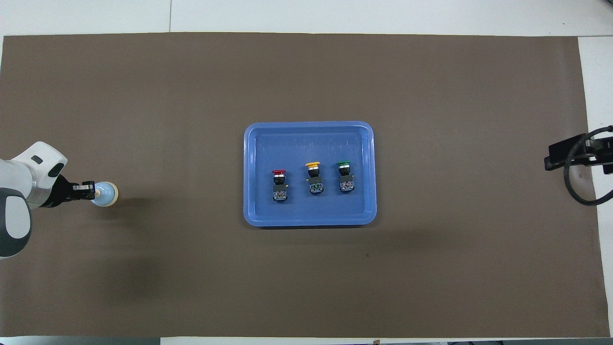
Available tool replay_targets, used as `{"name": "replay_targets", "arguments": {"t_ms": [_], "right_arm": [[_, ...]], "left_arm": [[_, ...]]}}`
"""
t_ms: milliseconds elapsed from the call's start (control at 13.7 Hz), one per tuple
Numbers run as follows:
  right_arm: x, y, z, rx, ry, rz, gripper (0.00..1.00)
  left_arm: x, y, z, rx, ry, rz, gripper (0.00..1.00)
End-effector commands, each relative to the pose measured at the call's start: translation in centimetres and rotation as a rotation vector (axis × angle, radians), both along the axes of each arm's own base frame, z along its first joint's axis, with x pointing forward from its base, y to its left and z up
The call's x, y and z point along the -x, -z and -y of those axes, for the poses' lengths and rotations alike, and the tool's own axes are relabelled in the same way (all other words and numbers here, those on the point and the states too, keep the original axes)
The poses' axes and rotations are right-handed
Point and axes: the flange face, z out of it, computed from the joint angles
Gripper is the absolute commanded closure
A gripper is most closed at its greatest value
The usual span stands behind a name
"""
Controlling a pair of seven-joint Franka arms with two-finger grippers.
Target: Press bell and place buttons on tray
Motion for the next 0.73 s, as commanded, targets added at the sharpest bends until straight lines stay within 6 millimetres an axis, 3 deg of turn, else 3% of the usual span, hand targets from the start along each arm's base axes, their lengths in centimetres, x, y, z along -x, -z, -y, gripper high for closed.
{"name": "replay_targets", "arguments": {"t_ms": [0,73,291,437,510,655], "right_arm": [[0.1,0.1,0.1,0.011,-0.009,0.003,0.00],[0.2,0.3,0.4,0.010,-0.006,-0.007,0.00],[0.2,0.3,0.3,0.010,-0.007,-0.007,0.00],[0.2,0.3,0.3,0.010,-0.007,-0.009,0.00],[0.2,0.3,0.3,0.010,-0.007,-0.007,0.00],[0.3,0.2,0.3,0.010,-0.007,-0.007,0.00]], "left_arm": [[-2.4,-7.4,1.0,0.000,0.035,-0.049,0.00],[-2.4,-10.5,1.2,-0.003,0.038,-0.039,0.00],[-0.2,-17.0,2.5,-0.022,0.055,0.034,0.00],[0.7,-18.4,3.0,-0.018,0.056,0.010,0.00],[0.7,-19.5,4.8,-0.017,0.094,-0.013,0.00],[-0.1,-22.6,6.2,-0.017,0.125,-0.060,0.00]]}}
